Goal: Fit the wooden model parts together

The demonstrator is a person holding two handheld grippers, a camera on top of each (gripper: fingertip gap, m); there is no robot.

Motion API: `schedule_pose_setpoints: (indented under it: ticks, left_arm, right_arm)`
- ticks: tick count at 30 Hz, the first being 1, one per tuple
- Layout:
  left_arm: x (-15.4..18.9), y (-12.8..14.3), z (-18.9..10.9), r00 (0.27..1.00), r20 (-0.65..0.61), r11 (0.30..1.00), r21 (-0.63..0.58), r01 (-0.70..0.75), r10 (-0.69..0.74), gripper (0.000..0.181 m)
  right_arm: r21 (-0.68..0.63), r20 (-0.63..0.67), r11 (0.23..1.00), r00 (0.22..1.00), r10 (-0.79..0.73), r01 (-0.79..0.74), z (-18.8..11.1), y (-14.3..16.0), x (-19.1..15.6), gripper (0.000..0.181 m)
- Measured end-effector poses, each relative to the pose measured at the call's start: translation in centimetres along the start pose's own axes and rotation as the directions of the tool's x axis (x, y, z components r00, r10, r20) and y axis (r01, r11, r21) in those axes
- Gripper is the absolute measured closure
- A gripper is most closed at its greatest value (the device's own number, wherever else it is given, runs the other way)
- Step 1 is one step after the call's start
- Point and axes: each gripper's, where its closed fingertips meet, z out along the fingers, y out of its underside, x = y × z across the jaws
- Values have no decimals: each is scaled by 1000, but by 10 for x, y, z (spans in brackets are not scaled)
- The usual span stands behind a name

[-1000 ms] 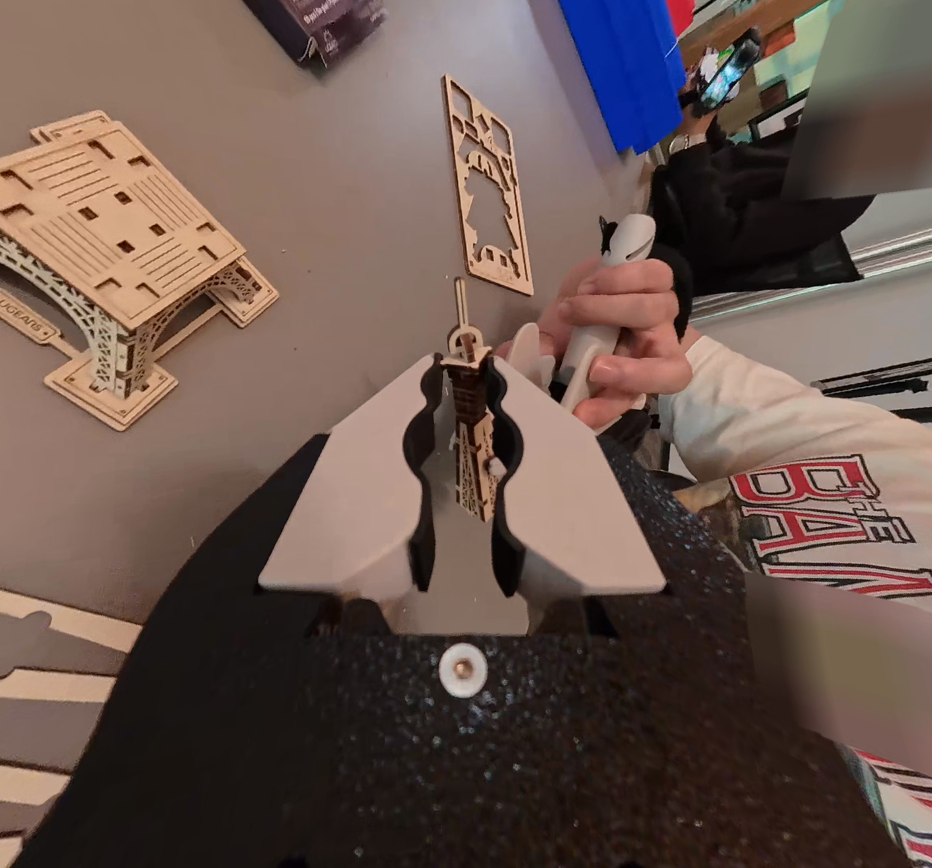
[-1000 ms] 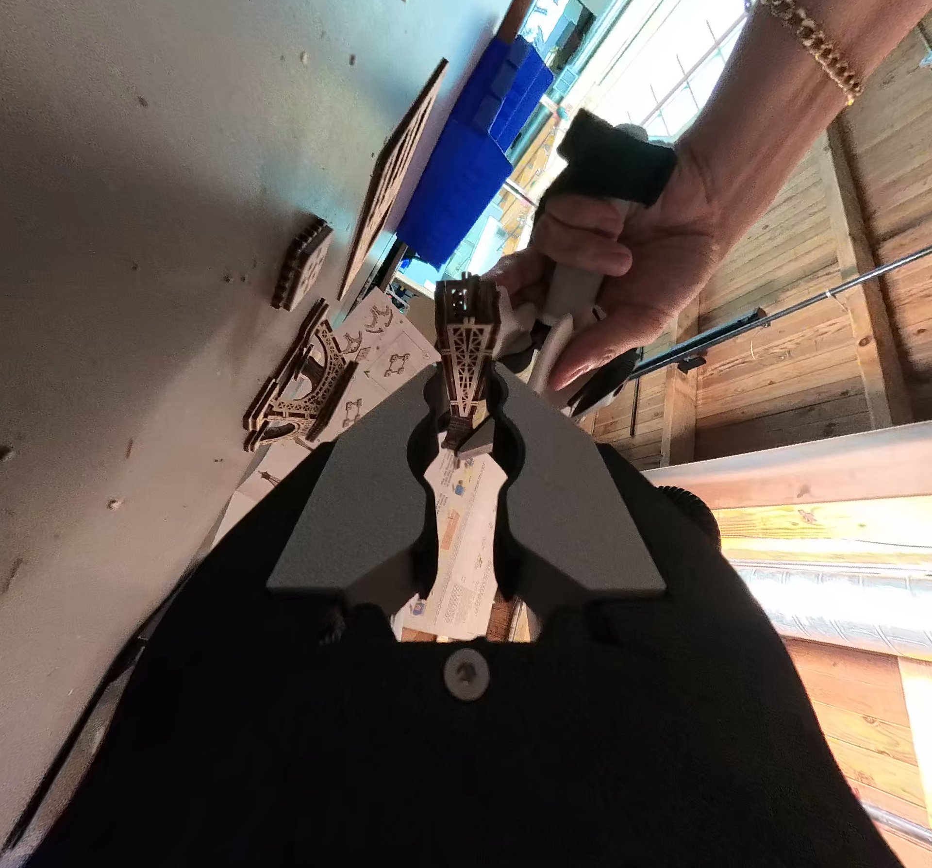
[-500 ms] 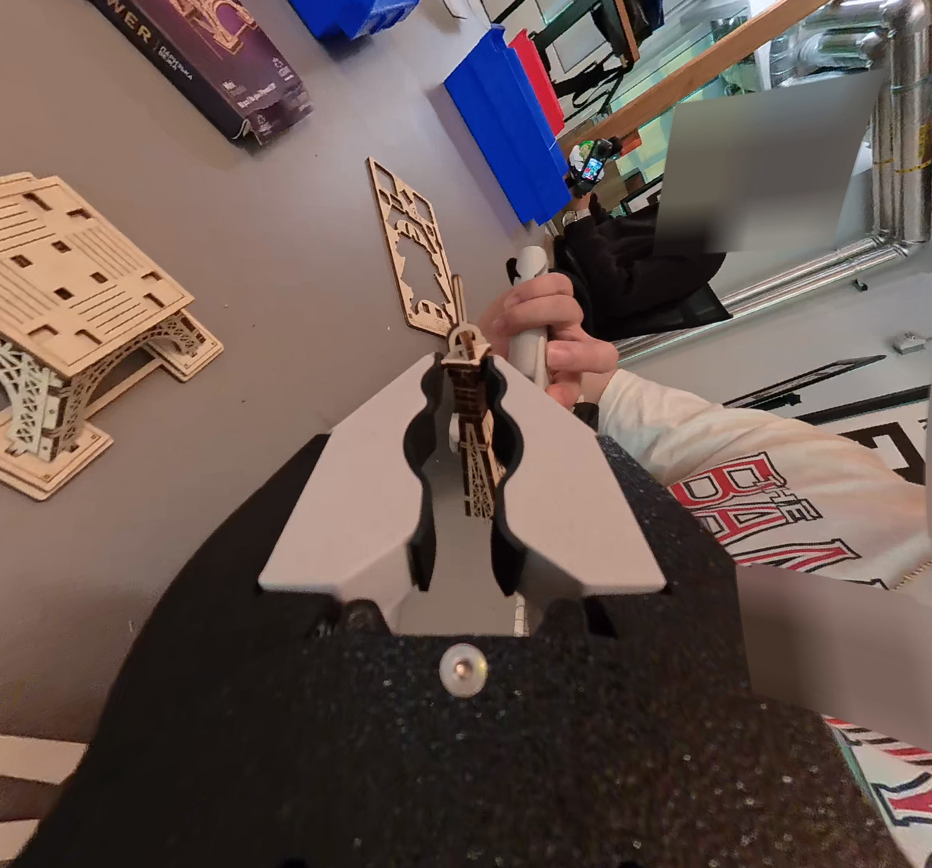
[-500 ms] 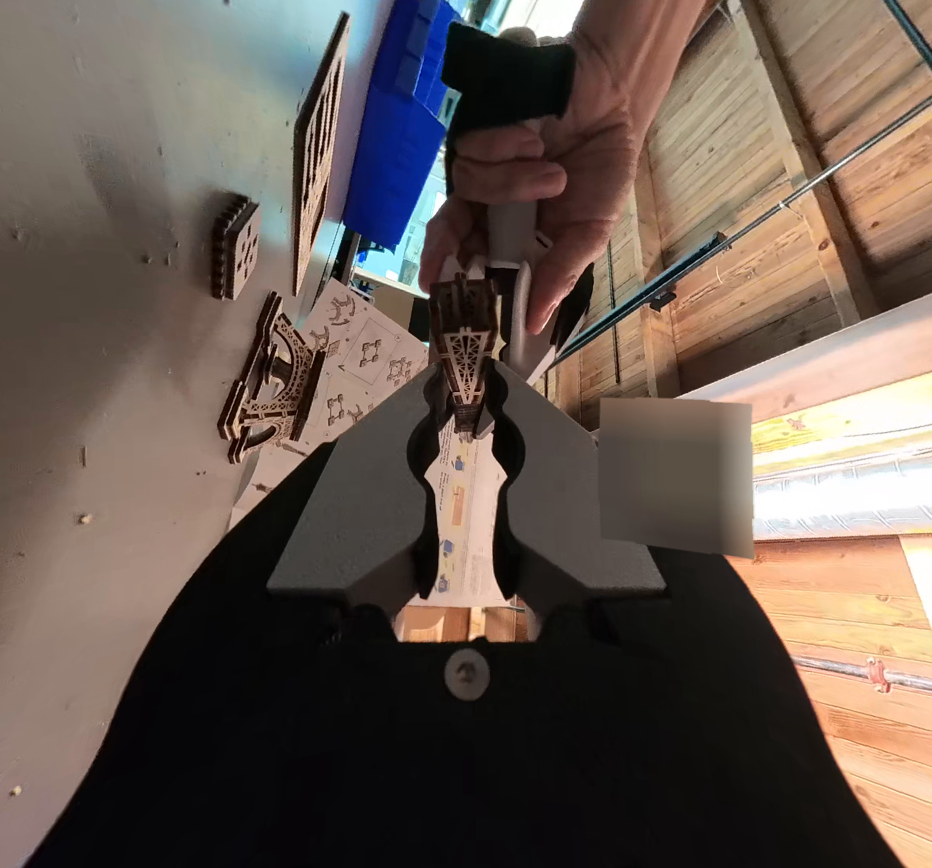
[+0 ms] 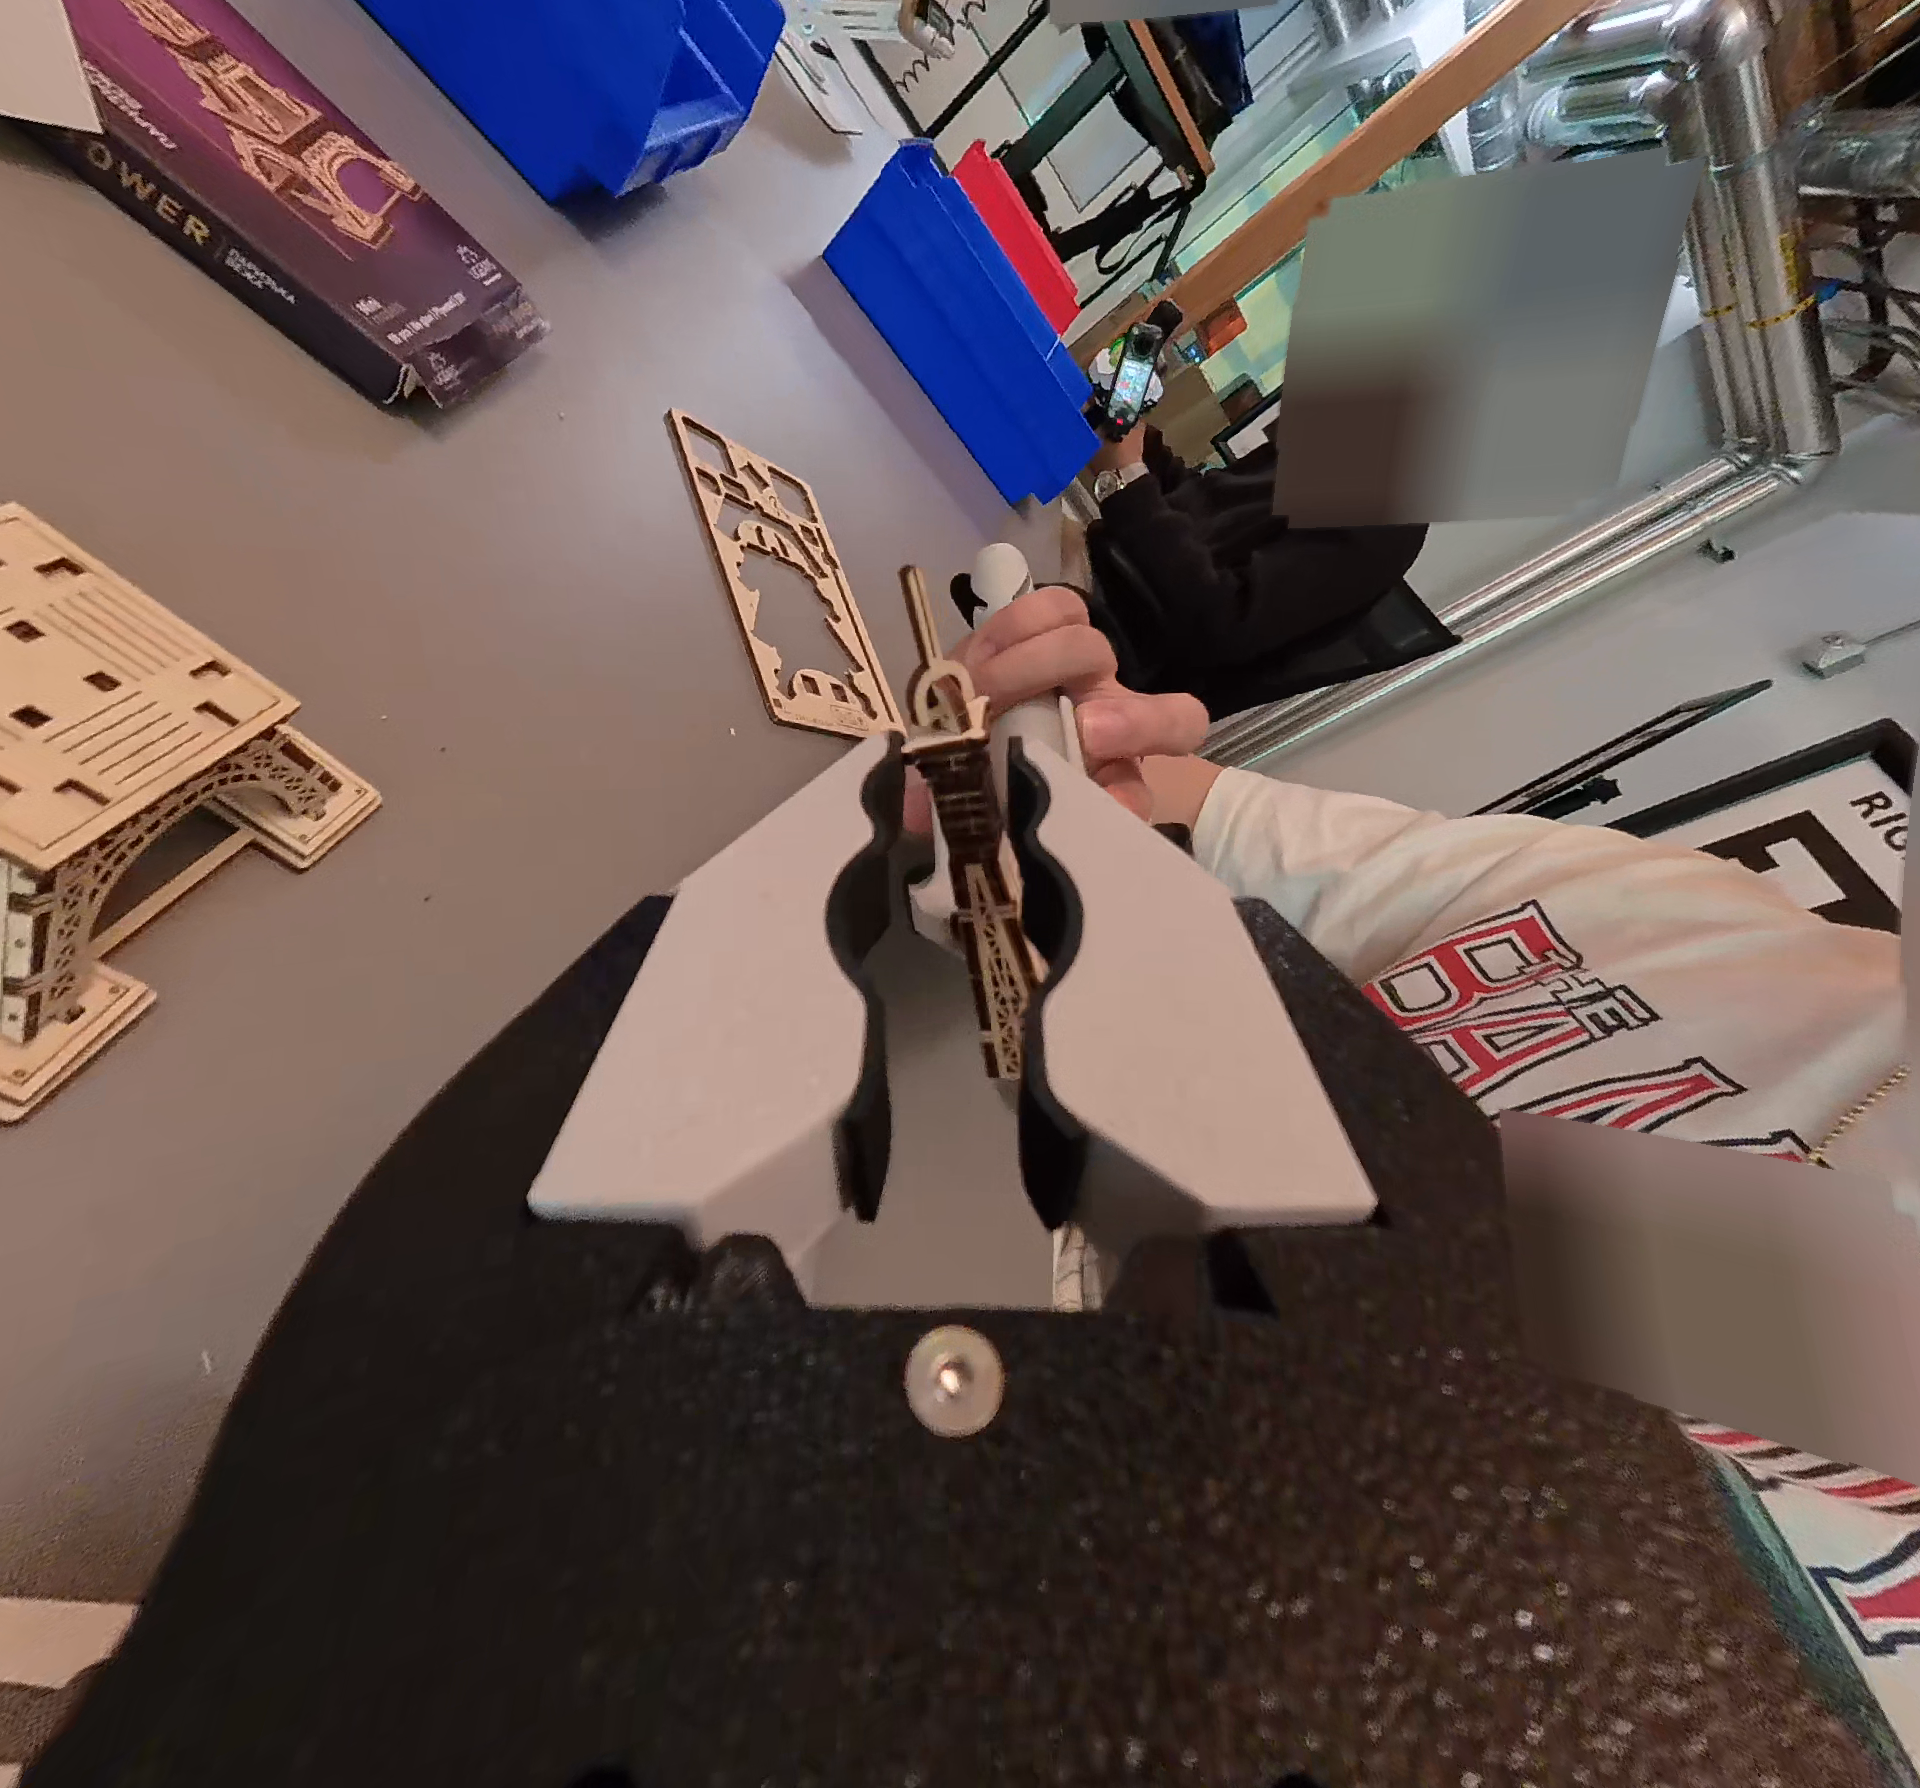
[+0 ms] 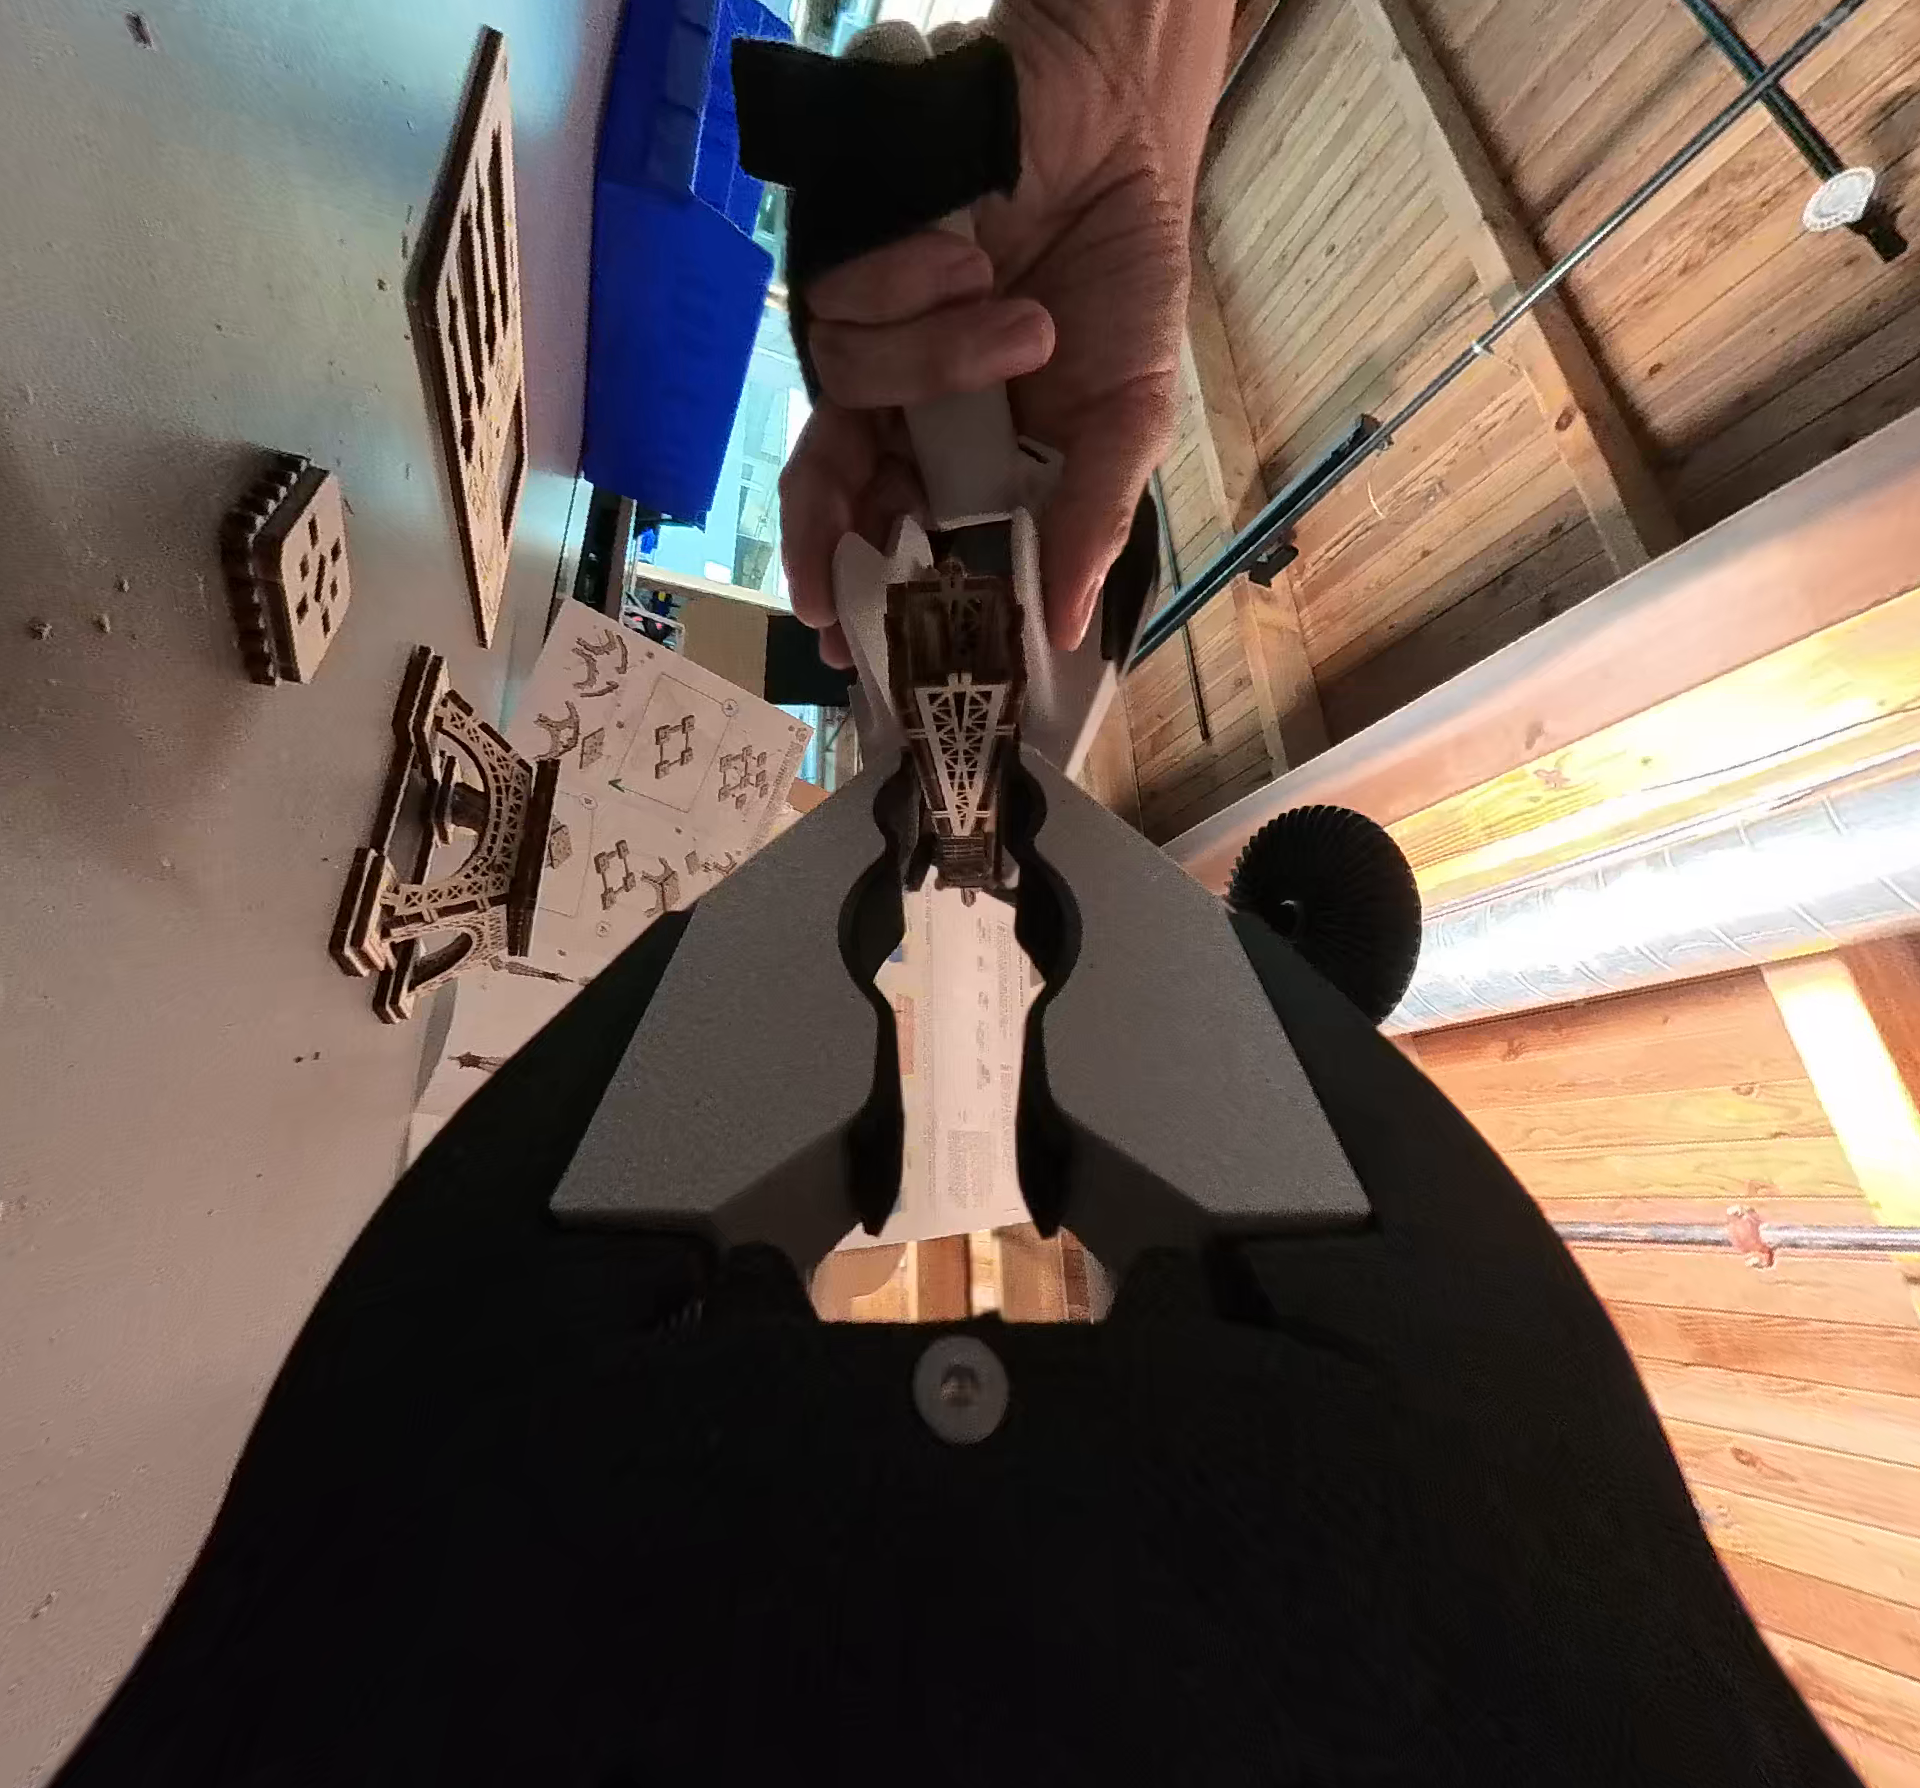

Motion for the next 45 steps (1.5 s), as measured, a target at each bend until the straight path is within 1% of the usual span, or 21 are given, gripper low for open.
schedule_pose_setpoints:
  ticks: [3,6,12,17,21,26,34,39,40,43,45]
  left_arm:
    - [6,1,0,1000,-14,1000,-18,-19,19,154]
    - [10,1,-1,999,-38,999,-25,-23,22,154]
    - [14,6,1,996,-87,999,-36,-8,5,161]
    - [15,9,-1,994,-105,999,-30,-18,15,161]
    - [12,11,-2,995,-96,999,-28,-31,28,172]
    - [11,11,-3,995,-86,999,-13,-50,49,172]
    - [10,16,-3,992,-121,999,-19,-33,30,173]
    - [12,13,-4,990,-126,998,2,-58,58,173]
    - [13,12,-4,989,-131,998,3,-69,68,172]
    - [18,12,-8,985,-136,994,7,-106,106,162]
    - [20,9,-12,981,-130,989,29,-143,146,160]
  right_arm:
    - [3,-7,1000,1000,-20,20,-1,-3,0,168]
    - [0,-25,1000,1000,-10,10,-3,-4,4,168]
    - [6,-50,1000,999,-1,1,-5,-8,10,168]
    - [-6,-47,1000,999,-4,4,-6,-6,8,168]
    - [-11,-52,1000,999,-9,9,-5,-6,9,169]
    - [-15,-44,1000,999,-28,28,-4,-6,8,168]
    - [0,-27,999,999,-43,43,-5,-9,7,168]
    - [-19,-37,998,997,-68,67,-4,-7,10,168]
    - [-22,-42,997,996,-81,80,-4,-7,11,168]
    - [-32,-47,993,992,-114,112,-4,-7,13,168]
    - [-30,-40,989,989,-145,144,-4,-9,12,168]
